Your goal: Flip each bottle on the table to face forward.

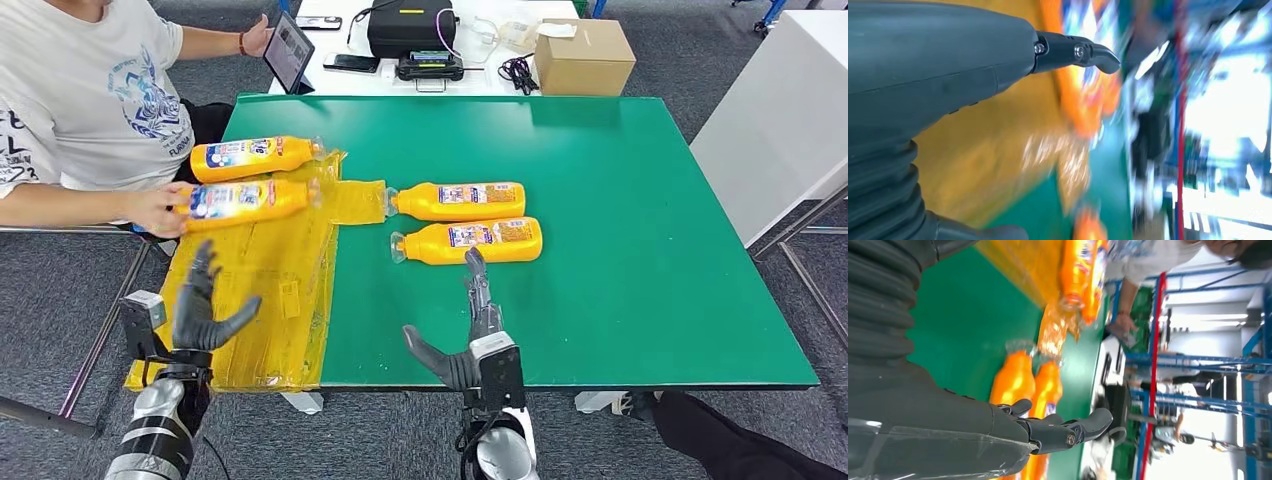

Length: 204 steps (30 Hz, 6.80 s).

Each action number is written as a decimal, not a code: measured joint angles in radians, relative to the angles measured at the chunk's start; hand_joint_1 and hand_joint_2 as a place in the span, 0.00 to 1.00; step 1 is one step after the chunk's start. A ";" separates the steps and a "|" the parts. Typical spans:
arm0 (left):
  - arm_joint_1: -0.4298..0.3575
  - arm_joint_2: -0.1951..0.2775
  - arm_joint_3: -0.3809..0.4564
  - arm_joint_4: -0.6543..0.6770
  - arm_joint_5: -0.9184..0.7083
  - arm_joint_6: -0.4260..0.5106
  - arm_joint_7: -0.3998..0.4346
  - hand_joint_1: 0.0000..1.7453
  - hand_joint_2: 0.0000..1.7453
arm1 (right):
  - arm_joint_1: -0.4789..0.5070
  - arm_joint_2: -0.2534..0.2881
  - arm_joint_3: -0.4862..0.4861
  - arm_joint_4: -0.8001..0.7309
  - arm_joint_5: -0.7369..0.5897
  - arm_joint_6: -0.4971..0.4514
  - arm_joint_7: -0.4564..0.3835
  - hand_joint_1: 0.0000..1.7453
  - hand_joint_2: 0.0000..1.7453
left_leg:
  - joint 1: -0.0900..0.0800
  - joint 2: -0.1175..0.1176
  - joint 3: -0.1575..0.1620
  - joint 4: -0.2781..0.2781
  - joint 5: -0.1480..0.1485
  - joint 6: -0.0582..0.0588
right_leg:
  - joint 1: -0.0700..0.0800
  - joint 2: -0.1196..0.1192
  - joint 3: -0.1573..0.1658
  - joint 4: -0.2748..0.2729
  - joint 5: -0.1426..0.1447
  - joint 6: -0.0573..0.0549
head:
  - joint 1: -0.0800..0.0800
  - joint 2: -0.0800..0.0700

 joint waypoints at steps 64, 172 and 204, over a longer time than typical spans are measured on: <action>0.161 -0.127 -0.220 -0.253 0.023 0.244 0.005 0.00 1.00 | -0.181 -0.253 -0.035 0.231 0.324 0.246 0.325 0.00 1.00 | -0.001 0.004 0.002 0.000 -0.001 0.001 | -0.001 0.003 0.001 -0.001 0.002 -0.001 | 0.000 0.000; 0.117 -0.117 -0.199 -0.089 -0.059 0.236 -0.005 0.00 1.00 | -0.541 -0.473 0.239 0.495 0.355 0.404 0.462 0.00 1.00 | -0.001 0.007 -0.002 0.001 0.000 0.002 | -0.001 0.006 -0.003 0.000 0.005 0.001 | -0.001 0.000; 0.102 -0.131 -0.241 -0.045 -0.048 0.221 -0.004 0.00 1.00 | -0.647 -0.470 0.397 0.644 0.321 0.450 0.443 1.00 1.00 | -0.001 0.008 0.001 0.001 0.000 0.002 | -0.001 0.008 -0.001 -0.001 0.005 0.001 | 0.000 0.000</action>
